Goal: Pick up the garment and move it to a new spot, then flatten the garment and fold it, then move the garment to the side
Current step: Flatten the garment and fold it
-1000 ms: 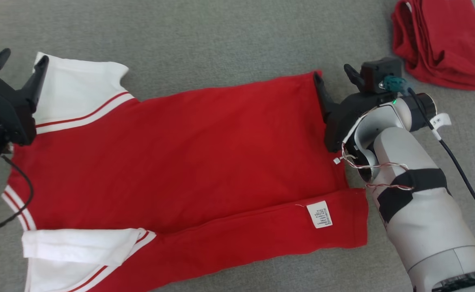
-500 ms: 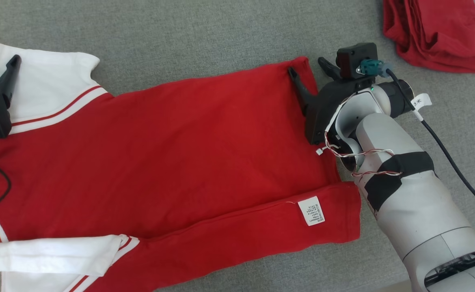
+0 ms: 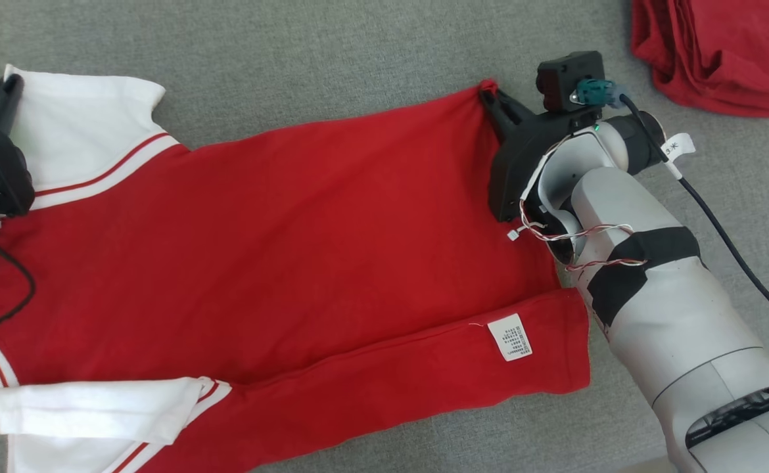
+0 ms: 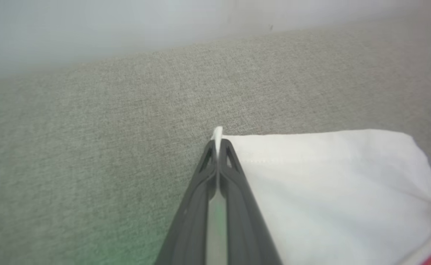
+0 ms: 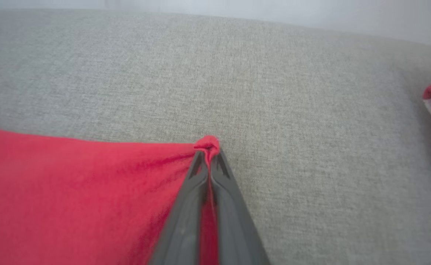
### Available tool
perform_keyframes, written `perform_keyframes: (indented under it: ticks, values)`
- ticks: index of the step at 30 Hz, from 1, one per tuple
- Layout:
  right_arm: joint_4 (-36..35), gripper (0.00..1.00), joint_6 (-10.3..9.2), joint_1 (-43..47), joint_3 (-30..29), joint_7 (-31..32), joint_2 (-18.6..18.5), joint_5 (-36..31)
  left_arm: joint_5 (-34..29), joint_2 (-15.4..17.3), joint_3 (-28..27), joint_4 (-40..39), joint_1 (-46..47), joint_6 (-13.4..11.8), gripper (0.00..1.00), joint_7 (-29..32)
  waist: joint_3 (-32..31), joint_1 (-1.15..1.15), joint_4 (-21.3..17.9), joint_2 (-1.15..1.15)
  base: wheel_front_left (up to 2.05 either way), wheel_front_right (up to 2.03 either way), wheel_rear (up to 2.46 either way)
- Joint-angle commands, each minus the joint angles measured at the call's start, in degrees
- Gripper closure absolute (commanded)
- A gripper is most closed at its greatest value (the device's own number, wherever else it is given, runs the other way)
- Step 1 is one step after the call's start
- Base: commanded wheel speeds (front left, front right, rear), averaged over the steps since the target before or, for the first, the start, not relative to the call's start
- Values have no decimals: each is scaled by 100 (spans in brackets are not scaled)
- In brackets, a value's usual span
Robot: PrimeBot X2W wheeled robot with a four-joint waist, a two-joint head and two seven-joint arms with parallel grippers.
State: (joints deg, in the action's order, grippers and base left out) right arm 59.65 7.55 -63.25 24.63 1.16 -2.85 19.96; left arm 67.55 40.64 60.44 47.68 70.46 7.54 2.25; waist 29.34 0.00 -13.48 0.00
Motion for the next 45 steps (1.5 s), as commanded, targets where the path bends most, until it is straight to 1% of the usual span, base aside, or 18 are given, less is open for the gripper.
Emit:
perform_keyframes:
  ticks: [1, 6, 10, 16, 21, 24, 26, 27, 30, 33, 38, 40, 42, 45]
  values:
    - [100, 100, -17, -40, -51, -74, -11, -91, 76, -12, 11, -11, 2, -12, 100, -99, -81, 0, 43, 0, 0, 0, 0]
    - [451, 100, -17, -142, -310, -561, -12, -361, 184, -70, 153, -132, 64, -12, 100, -503, -303, 0, 175, 0, 0, 0, 0]
    - [615, 100, -17, -54, -376, -902, -36, -494, 228, -26, 258, -359, 36, -12, 100, -952, -509, 0, 288, 0, 0, 0, 0]
    - [724, 100, -17, 347, -345, -1320, -163, -536, 262, 51, 455, -948, -351, -12, 100, -1584, -913, 0, 530, 0, 0, 0, 0]
    - [677, 100, -17, 730, -347, -1506, -354, -485, 200, 174, 283, -1647, -820, -12, 100, -1739, -1175, 0, 759, 0, 0, 0, 0]
    - [528, 100, -17, 955, -368, -1589, -439, -473, 4, 235, -161, -2101, -1206, -12, 100, -1745, -1284, 0, 890, 0, 0, 0, 0]
    - [388, 100, -17, 1115, -378, -1614, -514, -476, -126, 201, -515, -2384, -1568, -12, 100, -1741, -1361, 0, 954, 0, 0, 0, 0]
    - [208, 100, -17, 1314, -403, -1631, -584, -482, -316, 134, -931, -2647, -1973, -12, 100, -1742, -1450, 0, 1011, 0, 0, 0, 0]
    - [-178, 100, -17, 1662, -472, -1638, -666, -491, -654, 45, -1438, -3021, -2700, -57, 100, -1743, -1594, 0, 1074, 0, 0, 0, 0]
    - [-594, 100, -17, 2068, -607, -1636, -825, -505, -914, -129, -1935, -3370, -3391, -144, 100, -1743, -1695, 0, 1167, 0, 0, 0, 0]
    - [-1231, 100, -17, 2710, -837, -1638, -986, -554, -1382, -451, -2473, -3738, -4376, -200, 100, -1744, -1787, 0, 1302, 0, 0, 0, 0]
    - [-1460, 100, -17, 2943, -926, -1638, -1043, -578, -1419, -629, -2686, -3801, -4710, -170, 100, -1743, -1815, 0, 1333, 0, 0, 0, 0]
    - [-1556, 100, -17, 3047, -968, -1638, -1068, -587, -1474, -683, -2797, -3802, -4859, -161, 100, -1743, -1831, 0, 1343, 0, 0, 0, 0]
    - [-1854, 100, -17, 3351, -1080, -1639, -1099, -568, -1591, -853, -3000, -3777, -5237, -129, 100, -1744, -1872, 0, 1358, 0, 0, 0, 0]
